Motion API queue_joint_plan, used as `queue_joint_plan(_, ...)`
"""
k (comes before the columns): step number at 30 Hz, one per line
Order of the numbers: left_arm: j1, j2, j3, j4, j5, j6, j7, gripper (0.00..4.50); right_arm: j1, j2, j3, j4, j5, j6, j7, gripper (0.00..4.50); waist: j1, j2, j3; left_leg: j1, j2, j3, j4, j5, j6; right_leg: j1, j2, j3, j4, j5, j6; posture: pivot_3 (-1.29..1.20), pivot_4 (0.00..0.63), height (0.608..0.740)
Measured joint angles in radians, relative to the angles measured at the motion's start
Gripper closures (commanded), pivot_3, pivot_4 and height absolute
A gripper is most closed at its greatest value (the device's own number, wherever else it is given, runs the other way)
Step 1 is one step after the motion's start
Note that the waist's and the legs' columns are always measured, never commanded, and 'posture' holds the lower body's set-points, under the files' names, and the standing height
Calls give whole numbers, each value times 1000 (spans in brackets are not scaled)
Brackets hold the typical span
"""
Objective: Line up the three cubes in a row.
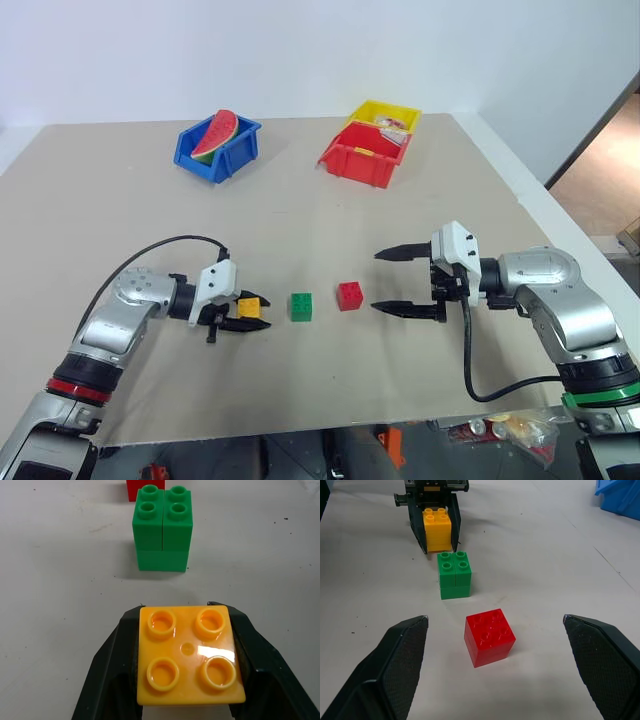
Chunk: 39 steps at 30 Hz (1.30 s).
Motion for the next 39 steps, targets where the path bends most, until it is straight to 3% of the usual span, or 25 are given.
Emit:
queue_joint_plan(7, 4, 0, 0, 12, 5, 0, 3, 3099, 2, 0, 0, 0, 0, 0, -8, 0, 0, 0, 0, 0, 0, 0, 0, 0, 0, 0, 0, 0, 0, 0, 0, 0, 150, 740)
queue_joint_plan(9, 4, 1, 0, 12, 5, 2, -1, 2076, 2, -1, 0, 0, 0, 0, -9, 0, 0, 0, 0, 0, 0, 0, 0, 0, 0, 0, 0, 0, 0, 0, 0, 0, 150, 740)
queue_joint_plan(10, 5, 3, -2, 12, 5, 6, -6, 1940, 2, -1, 0, 0, 0, 0, -9, 0, 0, 0, 0, 0, 0, 0, 0, 0, 0, 0, 0, 0, 0, 0, 0, 0, 150, 740)
queue_joint_plan(14, 13, 5, -5, 7, 3, 26, -9, 413, 2, -4, 0, 0, 2, 1, -10, 0, 0, 0, 0, 0, 0, 0, 0, 0, 0, 0, 0, 0, 0, 0, 0, 0, 150, 740)
queue_joint_plan(16, 13, 17, -1, -6, 1, 42, -6, 19, 4, -4, -4, -1, 11, 11, -13, 0, 0, 0, 0, 0, 0, 0, 0, 0, 0, 0, 0, 0, 0, 0, 0, 0, 150, 740)
queue_joint_plan(25, 41, 125, 162, -190, -121, 238, 59, 19, -8, 1, -73, -26, 82, 86, -69, 0, -1, 0, 0, 0, 4, 0, 0, 0, 0, 0, 1, 0, 0, 0, 0, 0, 150, 740)
queue_joint_plan(30, 57, 143, 307, -232, -207, 400, 187, 19, -51, 24, -113, 28, 79, 63, -132, 0, -1, 0, 0, 1, 4, 0, 0, 0, 0, 0, 1, 0, 0, 1, 0, 0, 150, 740)
queue_joint_plan(35, 57, 98, 428, -172, -172, 369, 402, 19, -104, 82, -117, 206, -31, -62, -246, 0, -1, 0, 0, 2, 3, 1, 0, 0, 0, 1, 2, 1, 0, 2, -1, 0, 150, 740)
queue_joint_plan(39, 117, 91, 437, -95, -106, 259, 477, 19, -120, 103, -114, 303, -76, -117, -277, 0, -2, 0, 0, 1, 5, 2, -1, 0, 0, 0, 3, 1, 0, 1, -2, 0, 150, 740)
